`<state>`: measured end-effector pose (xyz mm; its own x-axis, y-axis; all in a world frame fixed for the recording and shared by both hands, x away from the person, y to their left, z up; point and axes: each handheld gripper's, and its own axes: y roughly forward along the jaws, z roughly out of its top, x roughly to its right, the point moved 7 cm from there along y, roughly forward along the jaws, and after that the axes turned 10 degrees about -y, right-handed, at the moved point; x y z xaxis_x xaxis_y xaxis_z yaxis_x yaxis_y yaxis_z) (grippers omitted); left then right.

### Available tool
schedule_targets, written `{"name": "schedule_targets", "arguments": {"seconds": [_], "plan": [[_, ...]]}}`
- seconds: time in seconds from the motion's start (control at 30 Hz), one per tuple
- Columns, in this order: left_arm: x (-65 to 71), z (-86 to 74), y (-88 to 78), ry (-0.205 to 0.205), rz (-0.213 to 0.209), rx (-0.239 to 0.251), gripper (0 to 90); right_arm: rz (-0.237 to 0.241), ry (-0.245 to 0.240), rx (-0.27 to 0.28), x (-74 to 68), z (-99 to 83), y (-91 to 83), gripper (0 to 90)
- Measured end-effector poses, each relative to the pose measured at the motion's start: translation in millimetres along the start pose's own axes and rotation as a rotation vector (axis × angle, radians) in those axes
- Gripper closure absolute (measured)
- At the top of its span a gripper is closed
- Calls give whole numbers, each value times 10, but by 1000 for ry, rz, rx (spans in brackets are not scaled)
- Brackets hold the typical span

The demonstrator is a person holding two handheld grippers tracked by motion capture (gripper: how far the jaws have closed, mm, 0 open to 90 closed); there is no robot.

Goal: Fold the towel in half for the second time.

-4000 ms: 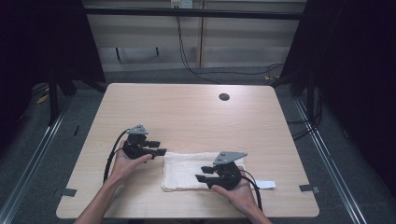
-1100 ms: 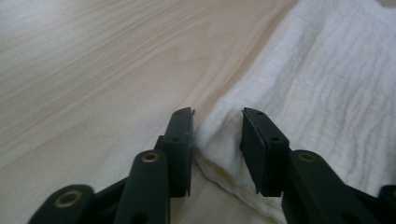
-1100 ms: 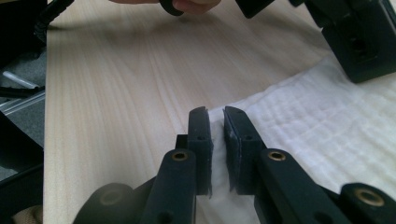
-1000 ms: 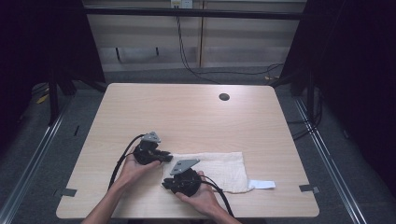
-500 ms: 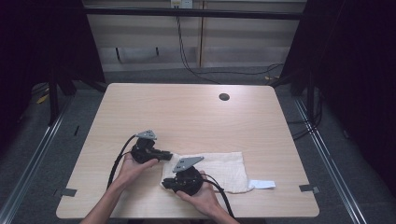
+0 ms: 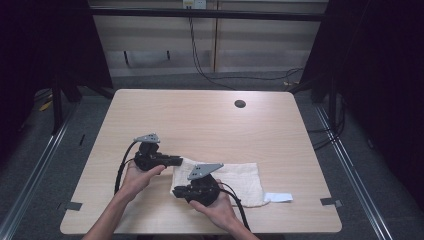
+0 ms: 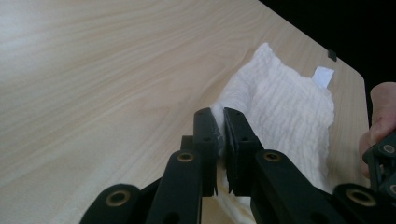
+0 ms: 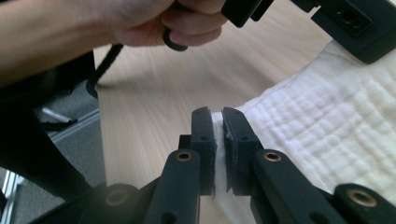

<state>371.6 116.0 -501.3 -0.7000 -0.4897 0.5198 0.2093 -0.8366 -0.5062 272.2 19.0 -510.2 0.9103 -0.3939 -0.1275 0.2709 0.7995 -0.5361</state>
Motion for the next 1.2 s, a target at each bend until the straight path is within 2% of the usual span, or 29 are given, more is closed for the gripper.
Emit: {"name": "schedule_targets", "arguments": {"seconds": [0.2, 0.43, 0.63, 0.8, 1.07, 1.2], "plan": [[17, 69, -81, -1, 5, 22, 845, -3, 2, 40, -22, 136, -70, 835], [-2, 173, -205, 2, 38, 73, 842, -11, 5, 85, -9, 315, -103, 835], [-26, 203, -271, 1, 68, 101, 843, -17, -5, 109, -11, 459, -110, 836], [-23, 214, -307, -2, 77, 103, 843, -14, -8, 137, -19, 582, -145, 836], [-50, 266, -422, -13, 93, 117, 843, -12, -33, 148, -12, 719, -160, 837], [-51, 287, -494, 11, 115, 105, 843, -14, -36, 160, -7, 779, -171, 837]]}}
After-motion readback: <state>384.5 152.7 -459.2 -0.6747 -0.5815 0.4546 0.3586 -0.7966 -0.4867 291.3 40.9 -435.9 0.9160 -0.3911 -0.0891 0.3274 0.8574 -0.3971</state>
